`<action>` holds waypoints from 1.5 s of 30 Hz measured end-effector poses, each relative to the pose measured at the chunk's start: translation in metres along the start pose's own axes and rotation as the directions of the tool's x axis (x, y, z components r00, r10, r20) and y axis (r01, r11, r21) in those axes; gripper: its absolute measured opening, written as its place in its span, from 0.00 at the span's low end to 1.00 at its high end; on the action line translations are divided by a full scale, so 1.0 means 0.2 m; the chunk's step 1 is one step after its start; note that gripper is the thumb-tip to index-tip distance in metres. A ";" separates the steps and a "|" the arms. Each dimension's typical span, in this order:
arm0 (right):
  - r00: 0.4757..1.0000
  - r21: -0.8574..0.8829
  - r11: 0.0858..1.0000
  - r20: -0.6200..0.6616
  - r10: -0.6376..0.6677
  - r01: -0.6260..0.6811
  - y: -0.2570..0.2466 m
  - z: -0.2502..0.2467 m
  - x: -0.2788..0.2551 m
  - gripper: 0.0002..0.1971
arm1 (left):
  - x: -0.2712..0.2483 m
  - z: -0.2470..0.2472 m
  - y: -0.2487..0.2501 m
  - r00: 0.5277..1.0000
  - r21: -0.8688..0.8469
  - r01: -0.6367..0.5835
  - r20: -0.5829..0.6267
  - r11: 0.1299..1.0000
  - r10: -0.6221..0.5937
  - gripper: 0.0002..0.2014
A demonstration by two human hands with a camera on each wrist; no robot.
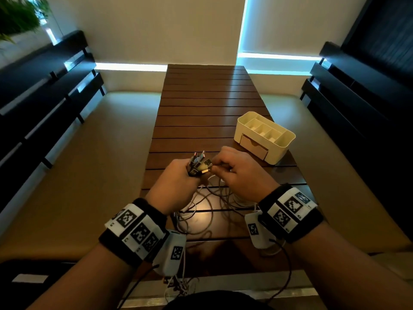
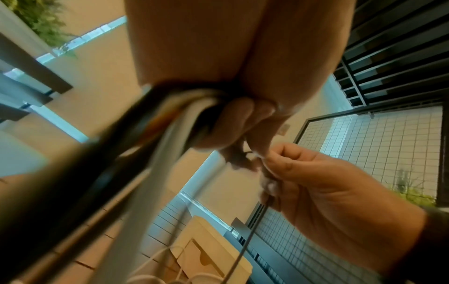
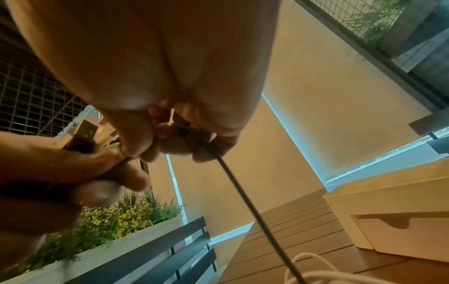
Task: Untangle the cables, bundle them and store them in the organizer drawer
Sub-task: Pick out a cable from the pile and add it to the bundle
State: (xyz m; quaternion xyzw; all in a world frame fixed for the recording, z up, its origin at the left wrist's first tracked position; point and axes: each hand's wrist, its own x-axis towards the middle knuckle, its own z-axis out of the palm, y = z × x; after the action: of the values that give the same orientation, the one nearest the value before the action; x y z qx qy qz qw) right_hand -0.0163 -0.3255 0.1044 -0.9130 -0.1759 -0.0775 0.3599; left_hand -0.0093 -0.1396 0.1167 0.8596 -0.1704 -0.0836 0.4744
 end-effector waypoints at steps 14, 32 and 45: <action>0.933 0.168 0.920 -0.008 0.360 -0.354 0.18 0.02 -0.03 0.08 | -0.05 -0.18 -0.06 0.995 0.092 0.098 0.010 0.991 -0.099 0.10; 0.952 0.106 0.958 0.182 0.245 -0.267 0.14 0.10 -0.06 0.08 | -0.01 -0.12 0.03 0.999 -0.241 0.045 -0.001 0.969 -0.047 0.05; 0.966 0.282 0.927 -0.005 0.257 -0.246 0.11 -0.06 -0.01 0.12 | -0.03 -0.18 -0.02 0.924 -0.084 0.033 -0.378 0.996 -0.063 0.04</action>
State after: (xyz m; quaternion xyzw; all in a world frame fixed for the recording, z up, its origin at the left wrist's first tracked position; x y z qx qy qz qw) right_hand -0.0095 -0.3480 0.0986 -0.8661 -0.0590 -0.0244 0.4957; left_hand -0.0023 -0.1064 0.1325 0.8448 -0.0507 0.0668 0.5285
